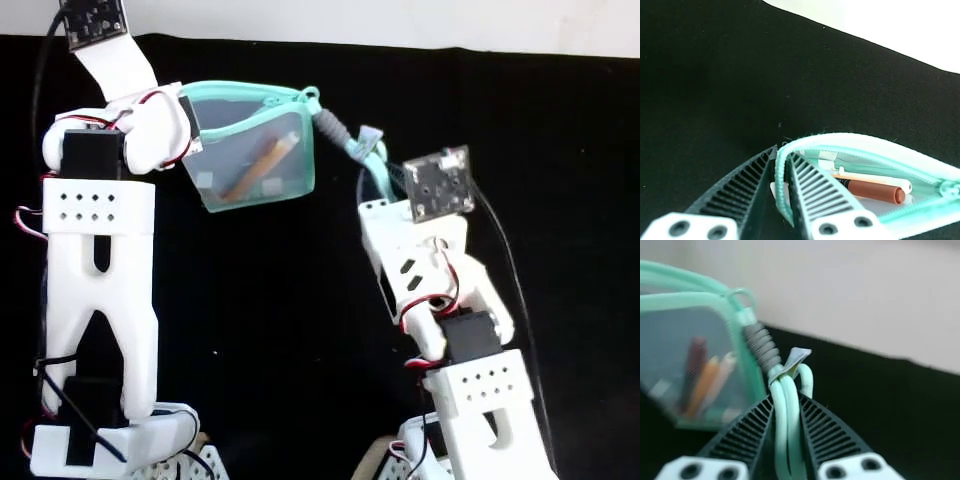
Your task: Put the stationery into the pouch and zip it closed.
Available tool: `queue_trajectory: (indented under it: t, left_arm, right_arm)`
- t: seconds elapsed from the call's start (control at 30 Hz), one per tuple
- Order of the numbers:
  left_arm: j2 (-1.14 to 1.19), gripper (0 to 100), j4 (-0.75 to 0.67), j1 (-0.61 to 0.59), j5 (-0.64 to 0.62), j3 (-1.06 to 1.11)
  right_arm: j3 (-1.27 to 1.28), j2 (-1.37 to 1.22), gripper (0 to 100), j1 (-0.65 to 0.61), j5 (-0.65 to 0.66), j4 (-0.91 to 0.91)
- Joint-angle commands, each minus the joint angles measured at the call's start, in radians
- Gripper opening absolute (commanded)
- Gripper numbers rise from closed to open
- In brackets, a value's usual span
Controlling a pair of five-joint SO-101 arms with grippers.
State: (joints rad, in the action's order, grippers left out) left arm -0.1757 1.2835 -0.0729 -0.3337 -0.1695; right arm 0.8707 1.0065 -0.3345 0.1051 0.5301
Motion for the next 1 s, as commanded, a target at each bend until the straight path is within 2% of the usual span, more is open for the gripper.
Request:
queue_trajectory:
  t: [0.0, 0.4, 0.5, 0.73, 0.97]
  left_arm:
    - [0.001, 1, -0.021, 0.013, -0.006, 0.002]
    - [0.001, 1, -0.021, 0.013, -0.006, 0.002]
    - [0.001, 1, -0.021, 0.013, -0.006, 0.002]
    - [0.001, 1, -0.021, 0.013, -0.006, 0.002]
    - [0.001, 1, -0.021, 0.015, -0.006, -0.002]
  right_arm:
    - [-0.157, 0.022, 0.5, -0.021, -0.006, 0.131]
    - [-0.579, -0.182, 0.5, -0.025, 0.049, 0.225]
    - [-0.720, -0.292, 0.5, -0.071, 0.049, 0.285]
    - [-1.141, -0.618, 0.5, -0.174, 0.051, 0.449]
    - [-1.616, -0.929, 0.5, -0.182, 0.092, 0.573]
